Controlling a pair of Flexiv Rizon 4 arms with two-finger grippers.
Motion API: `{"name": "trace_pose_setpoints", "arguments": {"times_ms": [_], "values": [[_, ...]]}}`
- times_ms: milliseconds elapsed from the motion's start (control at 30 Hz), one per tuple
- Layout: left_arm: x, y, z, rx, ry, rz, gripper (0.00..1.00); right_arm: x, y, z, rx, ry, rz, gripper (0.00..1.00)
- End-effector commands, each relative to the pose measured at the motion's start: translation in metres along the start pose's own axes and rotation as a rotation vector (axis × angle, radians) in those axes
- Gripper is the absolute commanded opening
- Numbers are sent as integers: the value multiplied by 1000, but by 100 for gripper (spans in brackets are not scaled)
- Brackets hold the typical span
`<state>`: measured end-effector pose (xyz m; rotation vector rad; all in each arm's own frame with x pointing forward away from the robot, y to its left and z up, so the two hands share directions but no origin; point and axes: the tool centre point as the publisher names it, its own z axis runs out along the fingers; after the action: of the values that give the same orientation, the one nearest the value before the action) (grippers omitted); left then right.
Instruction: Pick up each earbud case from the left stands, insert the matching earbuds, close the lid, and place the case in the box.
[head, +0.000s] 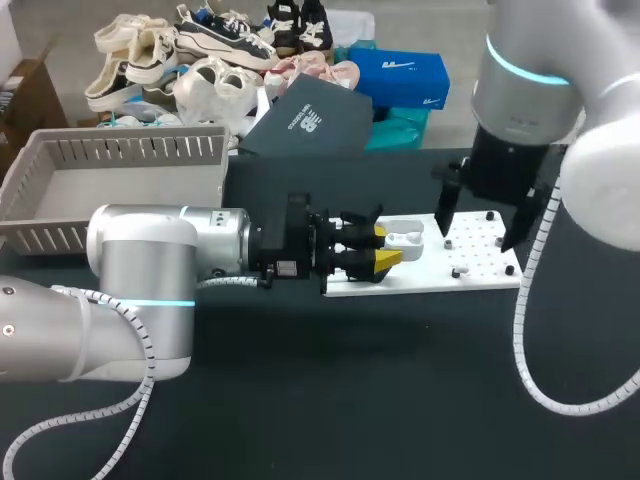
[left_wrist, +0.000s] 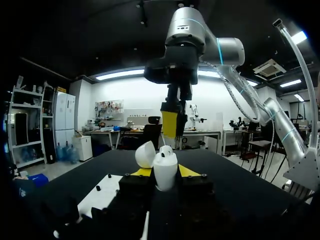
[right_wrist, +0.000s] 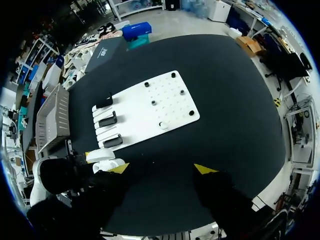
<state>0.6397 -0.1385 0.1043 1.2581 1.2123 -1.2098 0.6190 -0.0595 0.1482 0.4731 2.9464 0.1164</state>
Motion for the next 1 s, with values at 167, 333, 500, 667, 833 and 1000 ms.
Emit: {"name": "trace_pose_setpoints", "arguments": {"times_ms": [167, 333, 500, 667, 833, 1000], "values": [[0, -1, 0, -5, -1, 2, 0, -1, -14, 29, -114, -32, -21, 57], [0, -1, 0, -5, -1, 2, 0, 0, -21, 39, -114, -46, -31, 62], [0, -1, 0, -5, -1, 2, 0, -4, -21, 52, -117, -47, -55, 54], [0, -1, 0, -5, -1, 2, 0, -9, -18, 62, -141, -57, -64, 48], [0, -1, 0, -5, -1, 2, 0, -17, -7, 80, -137, -66, -17, 49], [0, -1, 0, -5, -1, 2, 0, -22, 4, 96, -116, -93, 9, 56]]}}
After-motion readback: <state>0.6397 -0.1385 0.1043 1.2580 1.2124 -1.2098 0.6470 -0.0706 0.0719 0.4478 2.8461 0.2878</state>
